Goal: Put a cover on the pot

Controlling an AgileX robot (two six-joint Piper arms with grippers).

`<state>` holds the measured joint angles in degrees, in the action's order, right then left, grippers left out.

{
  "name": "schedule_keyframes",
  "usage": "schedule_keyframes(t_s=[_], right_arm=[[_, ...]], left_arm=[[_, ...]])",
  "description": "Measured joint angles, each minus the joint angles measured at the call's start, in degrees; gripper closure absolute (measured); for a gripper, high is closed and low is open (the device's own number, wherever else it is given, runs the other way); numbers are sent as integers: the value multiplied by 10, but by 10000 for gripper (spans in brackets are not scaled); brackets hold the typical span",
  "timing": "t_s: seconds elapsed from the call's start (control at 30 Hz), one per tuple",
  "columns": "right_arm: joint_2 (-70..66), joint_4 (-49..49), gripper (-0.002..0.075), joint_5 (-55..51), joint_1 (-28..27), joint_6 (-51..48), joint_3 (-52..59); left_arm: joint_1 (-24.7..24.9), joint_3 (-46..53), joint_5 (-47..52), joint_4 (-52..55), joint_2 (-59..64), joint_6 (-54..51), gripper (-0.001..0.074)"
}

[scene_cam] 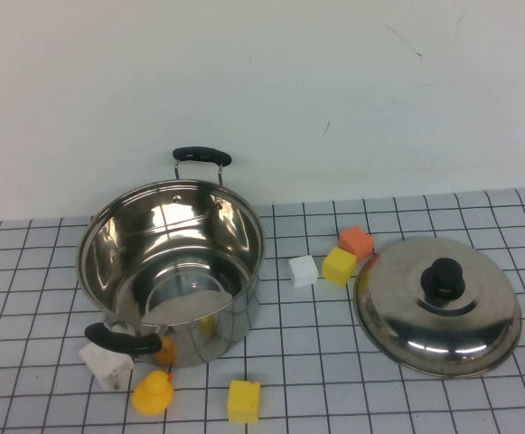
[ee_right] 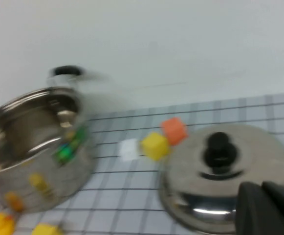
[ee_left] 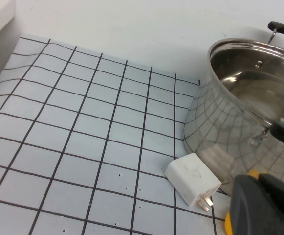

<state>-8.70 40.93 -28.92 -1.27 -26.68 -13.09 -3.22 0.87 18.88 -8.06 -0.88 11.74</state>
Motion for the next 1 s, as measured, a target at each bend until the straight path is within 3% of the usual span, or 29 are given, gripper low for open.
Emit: schedule_keyframes(t_s=[0.13, 0.3, 0.43, 0.63, 0.77, 1.0], right_arm=[[-57, -123, 728, 69, 1, 134, -16], [-105, -226, 699, 177, 34, 217, -18], [-158, -305, 577, 306, 78, 267, -18], [-299, -436, 270, 543, 99, 299, -18], [-408, -482, 210, 697, 99, 321, -19], [-634, -503, 199, 883, 99, 327, -20]], left_arm=[[0, 0, 0, 0, 0, 0, 738], [0, 0, 0, 0, 0, 0, 738], [0, 0, 0, 0, 0, 0, 738], [0, 0, 0, 0, 0, 2, 738], [0, 0, 0, 0, 0, 2, 738], [0, 0, 0, 0, 0, 2, 738]])
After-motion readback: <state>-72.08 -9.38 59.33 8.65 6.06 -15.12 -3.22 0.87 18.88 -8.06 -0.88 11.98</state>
